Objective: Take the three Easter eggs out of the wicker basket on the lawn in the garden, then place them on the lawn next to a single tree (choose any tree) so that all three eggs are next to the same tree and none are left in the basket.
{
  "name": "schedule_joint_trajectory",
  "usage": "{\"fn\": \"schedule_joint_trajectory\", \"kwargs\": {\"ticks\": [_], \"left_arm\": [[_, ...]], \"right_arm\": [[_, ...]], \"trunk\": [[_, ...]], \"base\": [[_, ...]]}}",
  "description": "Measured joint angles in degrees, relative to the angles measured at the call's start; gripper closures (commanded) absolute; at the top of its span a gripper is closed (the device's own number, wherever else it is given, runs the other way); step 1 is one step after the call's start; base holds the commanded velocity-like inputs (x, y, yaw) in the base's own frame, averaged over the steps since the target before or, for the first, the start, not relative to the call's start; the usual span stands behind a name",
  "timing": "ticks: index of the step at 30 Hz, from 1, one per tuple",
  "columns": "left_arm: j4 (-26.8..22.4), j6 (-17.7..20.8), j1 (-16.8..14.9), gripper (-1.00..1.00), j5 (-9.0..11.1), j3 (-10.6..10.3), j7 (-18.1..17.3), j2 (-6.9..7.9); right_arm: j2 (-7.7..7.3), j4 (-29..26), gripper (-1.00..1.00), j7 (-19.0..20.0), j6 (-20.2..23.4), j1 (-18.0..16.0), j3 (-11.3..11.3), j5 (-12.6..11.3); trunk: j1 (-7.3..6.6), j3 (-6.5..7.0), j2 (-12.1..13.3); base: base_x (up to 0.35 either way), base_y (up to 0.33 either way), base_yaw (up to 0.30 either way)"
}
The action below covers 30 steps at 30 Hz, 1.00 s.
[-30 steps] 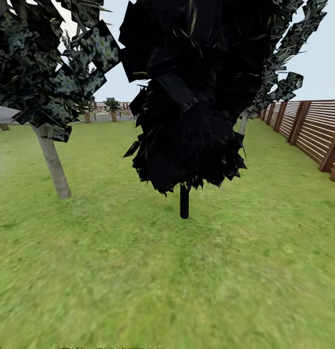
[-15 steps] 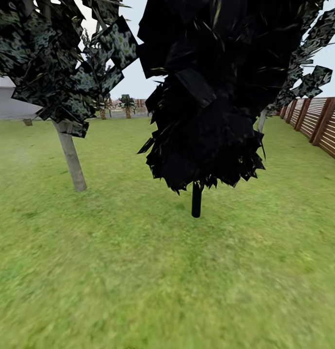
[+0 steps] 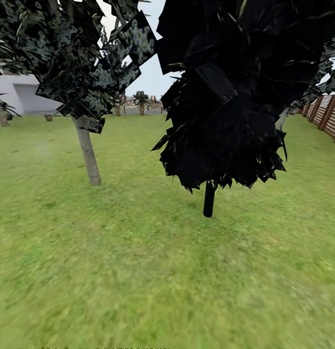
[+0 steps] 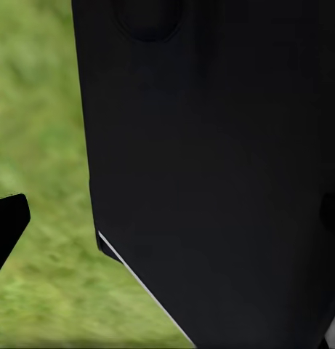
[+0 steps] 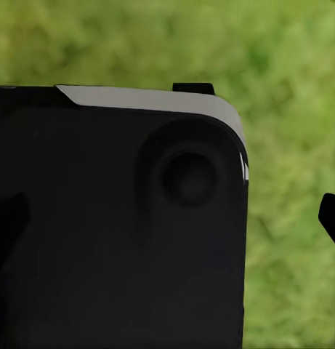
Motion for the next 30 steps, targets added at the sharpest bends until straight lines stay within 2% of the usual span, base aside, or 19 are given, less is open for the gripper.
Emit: {"fn": "schedule_joint_trajectory", "kwargs": {"ticks": [13, 23, 30], "left_arm": [[0.00, 0.00, 0.00, -1.00, 0.00, -0.02, -0.03, 0.00], [0.00, 0.00, 0.00, -1.00, 0.00, 0.01, 0.03, -0.01], [0.00, 0.00, 0.00, -1.00, 0.00, -0.01, 0.04, 0.00]], "right_arm": [[-0.05, 0.00, -1.00, -0.03, 0.03, 0.00, 0.02, 0.00], [-0.29, -0.02, -1.00, 0.19, 0.10, 0.01, 0.06, -0.14], [-0.13, 0.00, -1.00, 0.05, 0.02, 0.00, 0.03, -0.13]], "trunk": [[0.00, -0.87, 0.00], [0.00, -0.98, 0.00], [0.00, -0.98, 0.00]], "base": [[0.000, 0.000, 0.194], [0.000, 0.000, 0.033], [0.000, 0.000, 0.267]]}}
